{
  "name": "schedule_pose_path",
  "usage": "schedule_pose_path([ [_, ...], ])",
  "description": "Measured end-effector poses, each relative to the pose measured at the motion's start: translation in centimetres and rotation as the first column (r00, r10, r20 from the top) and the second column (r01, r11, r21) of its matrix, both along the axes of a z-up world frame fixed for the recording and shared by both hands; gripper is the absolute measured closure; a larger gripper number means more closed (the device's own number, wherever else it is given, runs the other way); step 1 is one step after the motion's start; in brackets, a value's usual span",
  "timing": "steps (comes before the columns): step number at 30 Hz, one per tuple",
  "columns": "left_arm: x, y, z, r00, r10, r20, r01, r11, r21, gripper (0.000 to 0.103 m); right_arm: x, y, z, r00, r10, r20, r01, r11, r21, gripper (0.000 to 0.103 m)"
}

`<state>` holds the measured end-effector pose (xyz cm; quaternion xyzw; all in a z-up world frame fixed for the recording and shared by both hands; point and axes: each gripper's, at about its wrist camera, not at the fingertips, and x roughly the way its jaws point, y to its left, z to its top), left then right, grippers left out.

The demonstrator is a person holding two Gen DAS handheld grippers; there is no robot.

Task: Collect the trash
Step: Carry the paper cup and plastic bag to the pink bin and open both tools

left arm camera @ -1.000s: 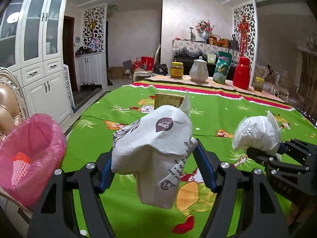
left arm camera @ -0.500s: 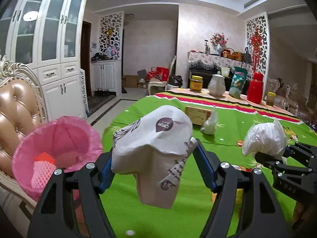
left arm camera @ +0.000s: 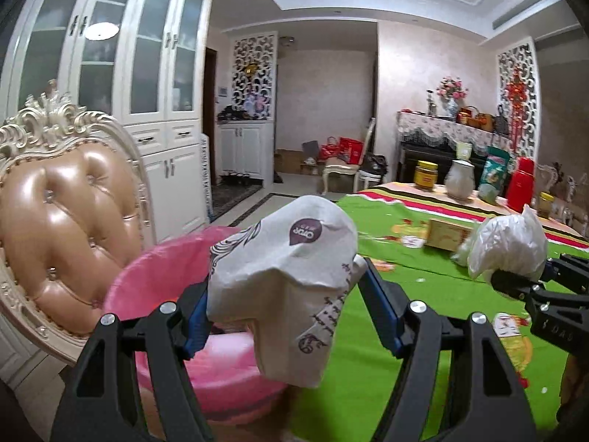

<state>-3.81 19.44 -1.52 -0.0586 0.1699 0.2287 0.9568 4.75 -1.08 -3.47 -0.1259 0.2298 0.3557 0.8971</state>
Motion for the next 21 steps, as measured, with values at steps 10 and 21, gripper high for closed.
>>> schedule_pose_path([
  [10, -0.7, 10.6, -0.3, 0.994, 0.061, -0.091, -0.066, 0.997, -0.047, 0.033, -1.5, 10.4, 0.8, 0.988, 0.156, -0.010, -0.156, 0.988, -0.011, 0.061],
  [21, 1.8, 16.8, 0.4, 0.995, 0.040, -0.092, -0.050, 0.992, -0.117, 0.029, -1.2, 18.5, -0.9, 0.965, 0.256, -0.057, -0.258, 0.966, -0.028, 0.053],
])
